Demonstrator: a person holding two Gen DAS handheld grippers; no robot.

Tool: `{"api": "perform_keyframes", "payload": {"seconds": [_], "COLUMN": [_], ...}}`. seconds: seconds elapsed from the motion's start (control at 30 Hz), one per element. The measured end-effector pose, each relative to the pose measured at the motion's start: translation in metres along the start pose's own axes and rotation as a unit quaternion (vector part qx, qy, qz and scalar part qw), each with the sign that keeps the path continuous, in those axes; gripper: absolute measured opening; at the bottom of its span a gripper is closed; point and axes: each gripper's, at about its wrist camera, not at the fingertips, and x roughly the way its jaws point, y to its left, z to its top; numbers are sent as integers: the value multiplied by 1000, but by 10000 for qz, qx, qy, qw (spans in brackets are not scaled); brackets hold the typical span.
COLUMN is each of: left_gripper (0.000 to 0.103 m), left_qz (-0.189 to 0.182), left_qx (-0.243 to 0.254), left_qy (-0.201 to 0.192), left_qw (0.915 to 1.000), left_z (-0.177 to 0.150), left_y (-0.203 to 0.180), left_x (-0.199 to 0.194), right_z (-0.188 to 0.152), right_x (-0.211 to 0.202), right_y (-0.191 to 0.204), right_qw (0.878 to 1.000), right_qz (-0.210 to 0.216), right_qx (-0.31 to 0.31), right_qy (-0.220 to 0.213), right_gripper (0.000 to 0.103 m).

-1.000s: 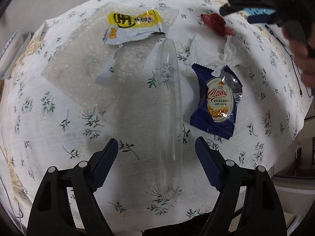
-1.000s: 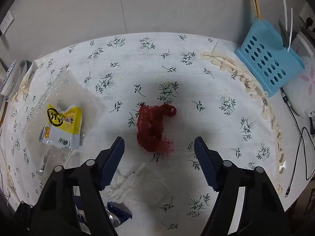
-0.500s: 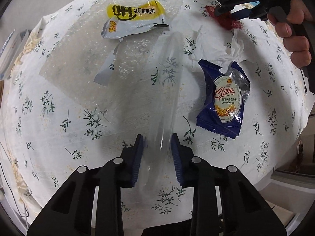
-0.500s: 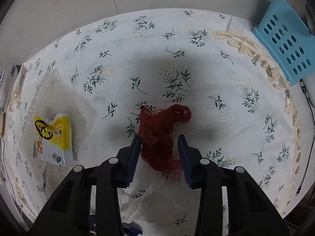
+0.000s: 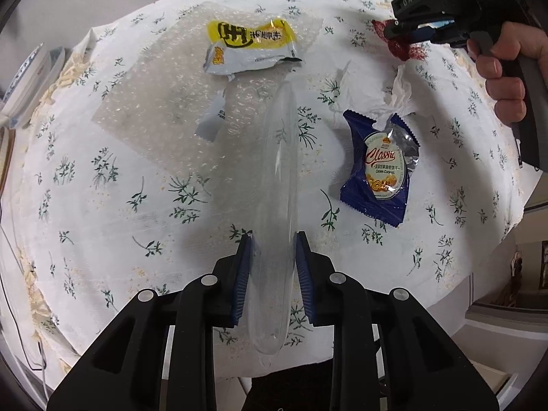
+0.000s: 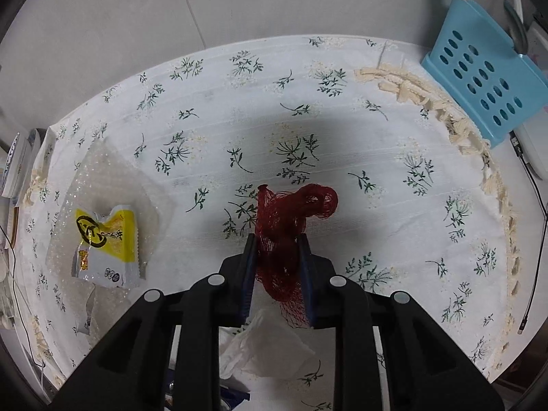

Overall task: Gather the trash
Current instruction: 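Grasp the clear plastic bag with the left tool while the right tool grasps the red mesh net, then lift the clear bag and red net and carry both over the bin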

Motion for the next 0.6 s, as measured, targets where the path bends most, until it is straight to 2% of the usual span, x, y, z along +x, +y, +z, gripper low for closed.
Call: {"api": "perform_keyframes", "payload": {"seconds": [0.23,0.6], "left_gripper": [25,24], "left_qz": [-50,-215], "left_qx": [-91,-268], "left_qy": [-254,-567], "left_qw": [9996,9978], "left_z": [-11,-20], "left_y": [6,6], "left_x": [-23,-44], "right_z": [-10,-48], "right_x": [-30,-85], "right_y": [-4,4], "right_qw": [9995,9969], "right_qz": [46,156], "right_qx": [-28,-134], "right_qy": [-315,-759], "right_gripper": [22,22]}}
